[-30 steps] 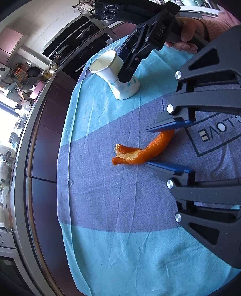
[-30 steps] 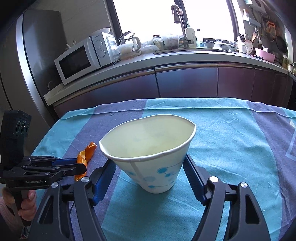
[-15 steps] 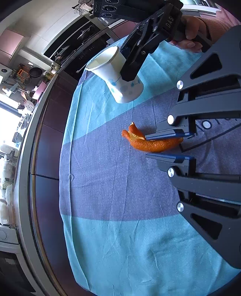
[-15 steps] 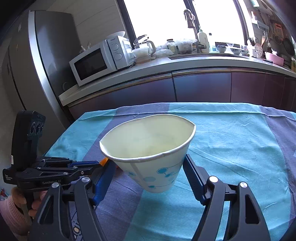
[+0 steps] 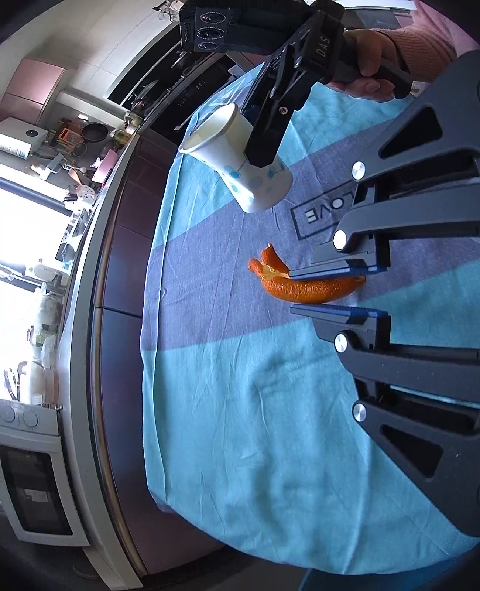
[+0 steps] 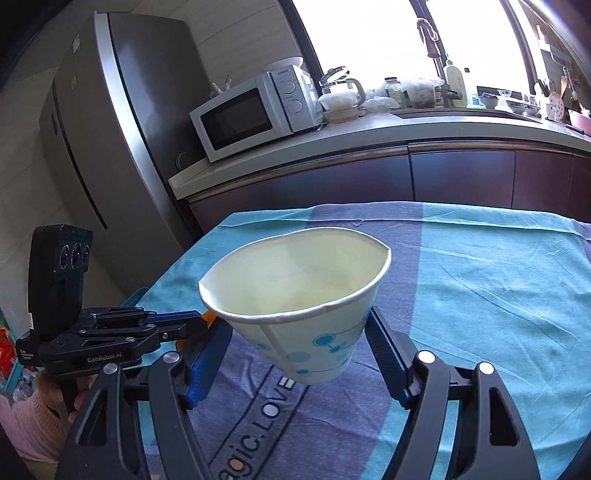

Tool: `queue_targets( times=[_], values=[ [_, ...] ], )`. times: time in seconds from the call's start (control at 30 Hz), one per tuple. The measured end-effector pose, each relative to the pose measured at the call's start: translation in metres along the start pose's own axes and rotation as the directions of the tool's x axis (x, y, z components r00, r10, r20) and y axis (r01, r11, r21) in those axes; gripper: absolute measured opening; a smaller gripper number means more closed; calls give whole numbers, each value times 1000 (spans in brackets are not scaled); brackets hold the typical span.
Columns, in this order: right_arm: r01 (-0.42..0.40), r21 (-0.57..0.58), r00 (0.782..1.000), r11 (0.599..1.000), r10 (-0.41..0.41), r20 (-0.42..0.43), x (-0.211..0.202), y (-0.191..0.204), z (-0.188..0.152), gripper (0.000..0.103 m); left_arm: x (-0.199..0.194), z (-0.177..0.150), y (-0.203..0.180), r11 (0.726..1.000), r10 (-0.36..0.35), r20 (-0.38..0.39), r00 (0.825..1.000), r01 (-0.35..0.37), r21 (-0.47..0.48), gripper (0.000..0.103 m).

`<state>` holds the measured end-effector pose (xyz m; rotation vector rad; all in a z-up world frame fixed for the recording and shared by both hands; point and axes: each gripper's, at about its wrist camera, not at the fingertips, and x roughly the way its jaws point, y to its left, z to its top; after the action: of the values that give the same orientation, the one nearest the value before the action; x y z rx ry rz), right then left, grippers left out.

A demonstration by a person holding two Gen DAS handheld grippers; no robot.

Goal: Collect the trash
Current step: 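Carry the paper cup and orange peel over the teal bin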

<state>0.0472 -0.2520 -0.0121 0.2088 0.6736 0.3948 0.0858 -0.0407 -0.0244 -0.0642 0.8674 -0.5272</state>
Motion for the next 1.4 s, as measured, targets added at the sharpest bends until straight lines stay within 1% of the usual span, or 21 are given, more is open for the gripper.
queue_targets(
  times=[0.23, 0.43, 0.57, 0.97, 1.4],
  values=[
    [-74, -42, 997, 996, 73, -25, 15, 36, -1, 71, -44, -22, 38, 996, 73, 44, 996, -71, -63, 13],
    [-134, -73, 990, 988, 131, -51, 28, 66, -2, 71, -83, -42, 74, 983, 104, 89, 991, -89, -162, 13],
    [-173, -96, 983, 980, 166, -75, 39, 86, -2, 71, -102, -52, 89, 973, 137, 107, 985, -114, -199, 13],
    [-259, -164, 962, 952, 239, -134, 63, 134, -1, 71, -144, -80, 125, 941, 205, 140, 969, -155, -302, 13],
    [-325, -229, 940, 918, 286, -185, 85, 181, 0, 71, -180, -95, 154, 903, 291, 173, 941, -210, -376, 13]
  ],
)
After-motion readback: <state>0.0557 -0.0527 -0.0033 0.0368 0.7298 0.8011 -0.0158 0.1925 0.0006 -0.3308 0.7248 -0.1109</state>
